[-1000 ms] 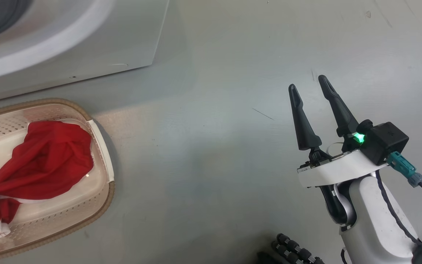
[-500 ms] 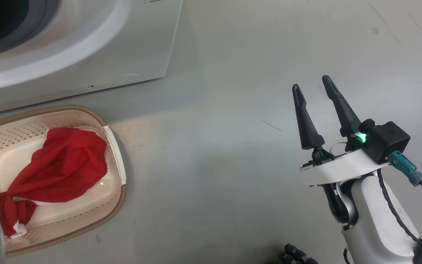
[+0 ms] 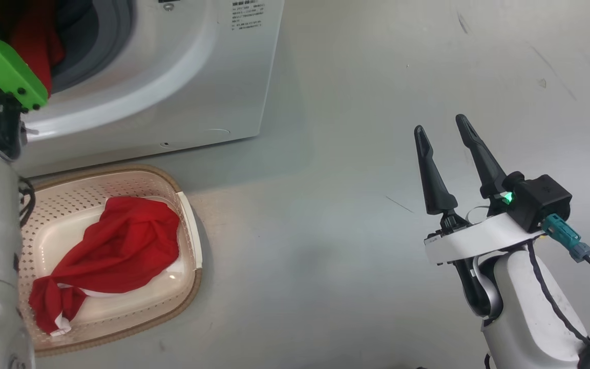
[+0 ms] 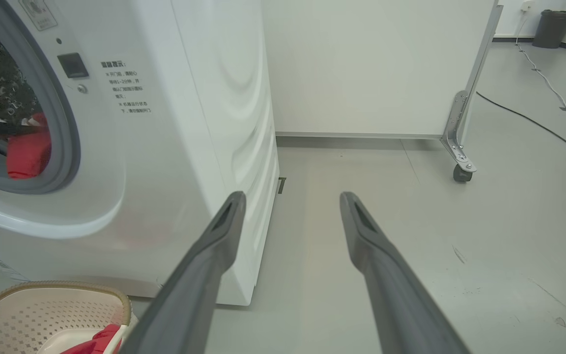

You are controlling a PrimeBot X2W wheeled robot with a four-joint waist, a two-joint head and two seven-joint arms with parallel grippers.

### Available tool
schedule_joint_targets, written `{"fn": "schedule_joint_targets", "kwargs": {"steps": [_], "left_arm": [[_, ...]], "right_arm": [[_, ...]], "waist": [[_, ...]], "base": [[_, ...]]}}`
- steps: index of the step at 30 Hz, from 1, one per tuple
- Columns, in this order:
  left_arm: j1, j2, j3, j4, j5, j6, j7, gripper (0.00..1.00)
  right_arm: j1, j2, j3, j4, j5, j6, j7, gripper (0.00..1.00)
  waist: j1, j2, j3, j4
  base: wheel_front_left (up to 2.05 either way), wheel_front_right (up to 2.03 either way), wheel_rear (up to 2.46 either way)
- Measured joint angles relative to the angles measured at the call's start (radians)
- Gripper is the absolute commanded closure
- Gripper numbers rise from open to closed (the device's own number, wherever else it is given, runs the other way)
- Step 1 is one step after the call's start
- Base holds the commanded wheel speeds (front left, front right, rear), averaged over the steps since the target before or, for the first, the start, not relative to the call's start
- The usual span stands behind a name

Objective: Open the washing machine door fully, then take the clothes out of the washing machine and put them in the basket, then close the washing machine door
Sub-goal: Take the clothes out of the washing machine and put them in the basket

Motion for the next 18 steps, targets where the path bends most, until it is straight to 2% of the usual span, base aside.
{"fn": "schedule_joint_targets", "kwargs": {"steps": [18], "left_arm": [[0.169, -0.032, -0.038, 0.044, -0.010, -0.029, -0.134, 1.00]], "right_arm": [[0.080, -0.001, -0.014, 0.043, -0.011, 0.010, 0.000, 0.00]], "waist": [[0.0000, 0.0000, -0.161, 0.081]], "base": [[0.00, 0.00, 0.00]]}}
